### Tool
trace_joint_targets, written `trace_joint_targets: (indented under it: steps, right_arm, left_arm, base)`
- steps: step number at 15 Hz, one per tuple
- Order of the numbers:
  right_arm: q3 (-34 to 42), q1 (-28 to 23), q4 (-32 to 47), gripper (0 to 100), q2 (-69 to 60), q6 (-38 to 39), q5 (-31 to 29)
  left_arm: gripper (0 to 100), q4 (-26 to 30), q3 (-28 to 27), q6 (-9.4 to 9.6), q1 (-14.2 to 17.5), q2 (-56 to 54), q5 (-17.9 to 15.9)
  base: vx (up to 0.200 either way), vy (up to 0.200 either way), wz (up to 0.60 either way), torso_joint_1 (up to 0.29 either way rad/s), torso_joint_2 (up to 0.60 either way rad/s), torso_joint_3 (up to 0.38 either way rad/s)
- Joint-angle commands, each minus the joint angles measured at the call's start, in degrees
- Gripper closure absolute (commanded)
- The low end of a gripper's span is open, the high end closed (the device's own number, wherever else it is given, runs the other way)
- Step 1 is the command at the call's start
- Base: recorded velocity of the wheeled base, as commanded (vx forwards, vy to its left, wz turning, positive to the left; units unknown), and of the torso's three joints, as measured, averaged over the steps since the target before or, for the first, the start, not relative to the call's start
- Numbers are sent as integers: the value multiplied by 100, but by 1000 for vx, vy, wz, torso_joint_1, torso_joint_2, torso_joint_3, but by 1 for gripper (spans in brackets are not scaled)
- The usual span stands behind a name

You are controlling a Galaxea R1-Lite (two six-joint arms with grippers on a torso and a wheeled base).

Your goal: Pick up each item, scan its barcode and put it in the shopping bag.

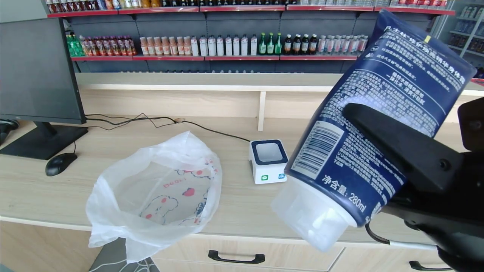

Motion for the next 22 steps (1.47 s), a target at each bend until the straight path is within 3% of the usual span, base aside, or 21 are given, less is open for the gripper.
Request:
trace_joint_targets:
  steps: [1, 11, 17, 22]
  right_arm:
    - [-45, 47, -6, 100, -5, 48, 2]
    - [61, 179, -6, 100, -163, -57, 2]
    - [439, 144, -6, 100, -137, -1112, 2]
    - [588, 82, -6, 100, 320, -2659, 178]
  left_arm:
    - [0, -1, 0, -2, -6, -2, 3]
    - [0, -1, 0, -2, -6, -2, 3]
    - [0, -1, 0, -2, -6, -2, 3]
    - [0, -1, 0, -2, -6, -2, 3]
  base:
    - [0, 0, 0, 0, 0, 0]
    - [0, 0, 0, 0, 0, 0]
    - [0, 0, 0, 0, 0, 0]
    - [0, 0, 0, 0, 0, 0]
